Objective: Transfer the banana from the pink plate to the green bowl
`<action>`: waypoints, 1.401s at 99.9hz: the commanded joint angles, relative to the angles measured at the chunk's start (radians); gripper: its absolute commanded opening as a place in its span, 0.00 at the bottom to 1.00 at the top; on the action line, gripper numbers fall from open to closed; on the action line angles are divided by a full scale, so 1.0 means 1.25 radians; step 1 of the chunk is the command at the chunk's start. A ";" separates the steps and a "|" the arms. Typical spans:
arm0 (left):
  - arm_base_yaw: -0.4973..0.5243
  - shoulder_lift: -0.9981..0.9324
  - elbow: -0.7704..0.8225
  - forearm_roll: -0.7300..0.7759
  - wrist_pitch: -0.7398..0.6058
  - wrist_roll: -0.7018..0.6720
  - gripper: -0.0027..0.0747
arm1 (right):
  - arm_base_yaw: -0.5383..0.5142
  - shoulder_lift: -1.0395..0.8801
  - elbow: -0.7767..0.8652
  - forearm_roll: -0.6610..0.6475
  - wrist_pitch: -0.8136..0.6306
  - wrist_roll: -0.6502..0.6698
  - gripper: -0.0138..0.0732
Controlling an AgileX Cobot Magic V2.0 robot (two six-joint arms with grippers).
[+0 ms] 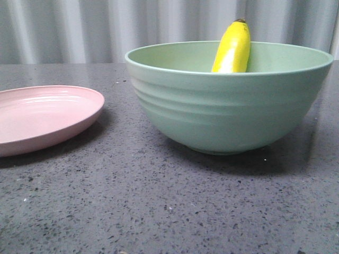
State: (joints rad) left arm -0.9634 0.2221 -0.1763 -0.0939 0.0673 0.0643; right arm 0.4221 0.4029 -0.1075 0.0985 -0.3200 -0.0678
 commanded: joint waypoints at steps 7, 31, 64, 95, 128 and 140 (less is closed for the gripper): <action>0.034 0.007 -0.004 0.021 -0.141 0.002 0.01 | -0.004 0.002 -0.021 -0.007 -0.068 -0.009 0.08; 0.189 0.007 0.100 0.021 -0.447 0.002 0.01 | -0.004 0.002 -0.021 -0.007 -0.068 -0.009 0.08; 0.483 -0.060 0.148 0.023 -0.552 0.000 0.01 | -0.004 0.002 -0.021 -0.007 -0.068 -0.009 0.08; 0.719 -0.191 0.150 0.047 -0.362 -0.001 0.01 | -0.004 0.002 -0.021 -0.007 -0.068 -0.009 0.08; 0.753 -0.204 0.150 0.048 0.055 -0.001 0.01 | -0.004 0.002 -0.021 -0.007 -0.068 -0.009 0.08; 0.753 -0.204 0.150 0.048 0.150 -0.001 0.01 | -0.004 0.002 -0.021 -0.007 -0.068 -0.009 0.08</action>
State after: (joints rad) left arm -0.0246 -0.0050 0.0005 -0.0321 0.2299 0.0643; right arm 0.4221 0.4029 -0.1075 0.0985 -0.3246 -0.0678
